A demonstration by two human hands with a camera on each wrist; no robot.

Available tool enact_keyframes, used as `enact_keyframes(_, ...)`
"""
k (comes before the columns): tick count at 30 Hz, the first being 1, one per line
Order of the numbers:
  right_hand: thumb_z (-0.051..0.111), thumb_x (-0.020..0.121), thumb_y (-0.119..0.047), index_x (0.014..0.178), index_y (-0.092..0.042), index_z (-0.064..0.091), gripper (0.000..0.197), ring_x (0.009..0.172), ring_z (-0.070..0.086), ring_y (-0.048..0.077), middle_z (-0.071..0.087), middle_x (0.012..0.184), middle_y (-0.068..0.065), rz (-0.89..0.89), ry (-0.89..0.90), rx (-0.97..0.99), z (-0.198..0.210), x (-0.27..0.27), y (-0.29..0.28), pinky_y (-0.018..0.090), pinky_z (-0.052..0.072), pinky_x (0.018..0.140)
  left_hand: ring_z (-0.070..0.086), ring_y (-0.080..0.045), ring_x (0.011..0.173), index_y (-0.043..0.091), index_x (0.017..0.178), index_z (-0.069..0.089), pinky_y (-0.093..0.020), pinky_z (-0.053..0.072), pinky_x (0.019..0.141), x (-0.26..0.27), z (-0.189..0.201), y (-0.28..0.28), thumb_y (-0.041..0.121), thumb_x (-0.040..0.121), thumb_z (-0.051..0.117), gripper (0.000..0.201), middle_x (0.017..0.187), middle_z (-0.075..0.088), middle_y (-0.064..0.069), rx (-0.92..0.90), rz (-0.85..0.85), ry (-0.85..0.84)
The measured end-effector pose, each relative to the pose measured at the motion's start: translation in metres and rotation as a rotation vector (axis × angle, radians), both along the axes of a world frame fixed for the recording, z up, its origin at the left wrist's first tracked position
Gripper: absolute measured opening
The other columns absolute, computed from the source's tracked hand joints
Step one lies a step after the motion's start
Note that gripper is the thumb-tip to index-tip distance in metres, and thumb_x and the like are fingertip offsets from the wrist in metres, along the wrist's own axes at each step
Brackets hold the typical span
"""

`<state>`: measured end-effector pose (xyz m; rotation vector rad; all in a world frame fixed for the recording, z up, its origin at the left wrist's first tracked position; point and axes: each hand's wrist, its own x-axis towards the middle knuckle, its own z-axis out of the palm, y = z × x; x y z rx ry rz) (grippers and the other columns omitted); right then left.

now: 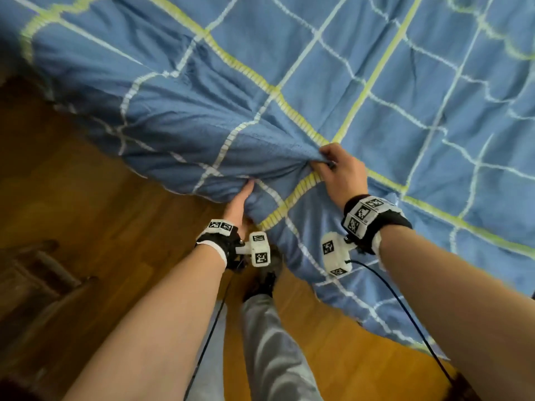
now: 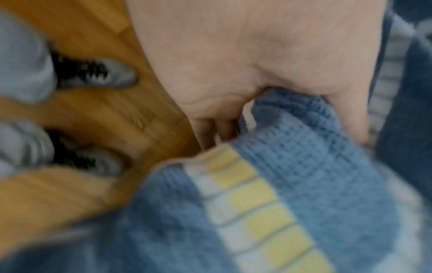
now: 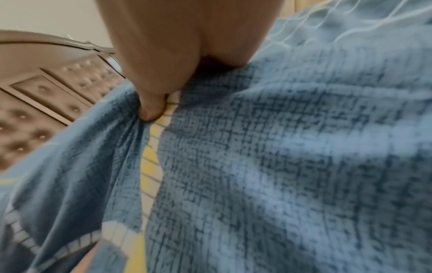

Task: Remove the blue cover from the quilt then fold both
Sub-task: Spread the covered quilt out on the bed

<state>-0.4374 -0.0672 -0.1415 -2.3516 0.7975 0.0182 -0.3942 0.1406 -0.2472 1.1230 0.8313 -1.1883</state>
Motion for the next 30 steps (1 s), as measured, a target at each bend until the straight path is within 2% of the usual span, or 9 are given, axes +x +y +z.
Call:
enact_keyframes(5, 0.060, 0.088, -0.021, 0.118, -0.028, 0.060, 0.031, 0.113, 0.056, 0.030, 0.061, 0.120, 0.005, 0.028, 0.227, -0.081, 0.058, 0.019, -0.022, 0.037, 0.045, 0.084, 0.070, -0.022, 0.100, 0.011, 0.116, 0.067, -0.044, 0.055, 0.091, 0.037, 0.113, -0.023, 0.049, 0.050, 0.088, 0.079, 0.111, 0.072, -0.004, 0.094, 0.034, -0.338)
enact_keyframes(9, 0.066, 0.085, -0.032, 0.100, -0.023, 0.052, 0.023, 0.093, 0.062, 0.029, 0.062, 0.096, 0.001, 0.109, 0.268, 0.110, 0.129, 0.014, -0.013, 0.033, 0.044, 0.074, 0.066, -0.013, 0.106, 0.015, 0.105, 0.069, -0.037, 0.049, 0.101, 0.067, 0.202, -0.051, 0.058, 0.058, 0.080, 0.065, 0.112, 0.071, 0.006, 0.155, -0.069, -0.582)
enact_keyframes(12, 0.065, 0.079, -0.068, 0.112, -0.023, 0.051, 0.058, 0.095, 0.062, 0.021, 0.063, 0.106, -0.004, 0.157, 0.321, 0.283, 0.186, 0.010, -0.014, 0.033, 0.047, 0.081, 0.067, -0.020, 0.105, 0.012, 0.100, 0.068, -0.043, 0.051, 0.098, 0.105, 0.230, -0.086, 0.068, 0.056, 0.069, 0.072, 0.111, 0.072, 0.000, 0.198, -0.227, -0.694)
enact_keyframes(15, 0.072, 0.063, -0.075, 0.133, -0.023, 0.036, 0.094, 0.111, 0.060, 0.026, 0.054, 0.127, -0.001, 0.261, 0.407, 0.047, 0.221, 0.009, -0.031, 0.040, 0.050, 0.089, 0.065, -0.026, 0.107, 0.009, 0.106, 0.066, -0.052, 0.052, 0.094, 0.146, 0.249, -0.124, 0.072, 0.051, 0.065, 0.084, 0.113, 0.071, -0.005, 0.205, -0.376, -0.769)
enact_keyframes(19, 0.058, 0.089, -0.033, 0.122, -0.017, 0.043, 0.039, 0.108, 0.063, 0.033, 0.062, 0.121, 0.010, 0.198, 0.452, -0.274, 0.246, 0.027, -0.076, 0.040, 0.049, 0.083, 0.061, -0.035, 0.110, 0.009, 0.110, 0.062, -0.052, 0.053, 0.091, 0.155, 0.355, -0.173, 0.056, 0.069, 0.066, 0.063, 0.119, 0.065, -0.014, 0.211, -0.540, -0.850)
enact_keyframes(22, 0.047, 0.092, -0.018, 0.110, -0.019, 0.051, 0.018, 0.099, 0.065, 0.034, 0.068, 0.106, 0.011, 0.061, 0.429, -0.401, 0.271, 0.051, -0.132, 0.038, 0.045, 0.073, 0.053, -0.034, 0.123, 0.004, 0.127, 0.059, -0.040, 0.037, 0.108, 0.180, 0.365, -0.198, 0.073, 0.077, 0.052, 0.086, 0.132, 0.058, -0.016, 0.352, -0.875, -0.996)
enact_keyframes(25, 0.046, 0.092, -0.009, 0.107, -0.018, 0.058, 0.022, 0.108, 0.056, 0.036, 0.066, 0.106, 0.011, -0.096, 0.412, -0.499, 0.284, 0.085, -0.192, 0.040, 0.045, 0.075, 0.037, -0.033, 0.137, 0.024, 0.134, 0.054, -0.060, 0.013, 0.112, 0.212, 0.352, -0.211, 0.088, 0.073, 0.032, 0.091, 0.144, 0.048, -0.007, 0.705, -1.293, -1.134)
enact_keyframes(27, 0.049, 0.090, -0.004, 0.109, -0.013, 0.061, 0.024, 0.111, 0.051, 0.037, 0.059, 0.113, 0.012, -0.182, 0.448, -0.511, 0.280, 0.113, -0.212, 0.042, 0.046, 0.078, 0.025, -0.030, 0.142, 0.034, 0.132, 0.052, -0.073, -0.003, 0.107, 0.238, 0.341, -0.209, 0.079, 0.082, 0.038, 0.068, 0.144, 0.046, -0.003, 0.985, -1.446, -1.298)
enact_keyframes(30, 0.055, 0.087, 0.002, 0.110, -0.007, 0.062, 0.026, 0.104, 0.058, 0.042, 0.046, 0.124, 0.018, -0.325, 0.518, -0.442, 0.260, 0.148, -0.209, 0.045, 0.049, 0.078, 0.008, -0.030, 0.147, 0.037, 0.145, 0.032, -0.076, 0.000, 0.106, 0.293, 0.316, -0.185, 0.056, 0.087, 0.058, 0.067, 0.156, 0.024, -0.002, 1.050, -1.573, -1.298)
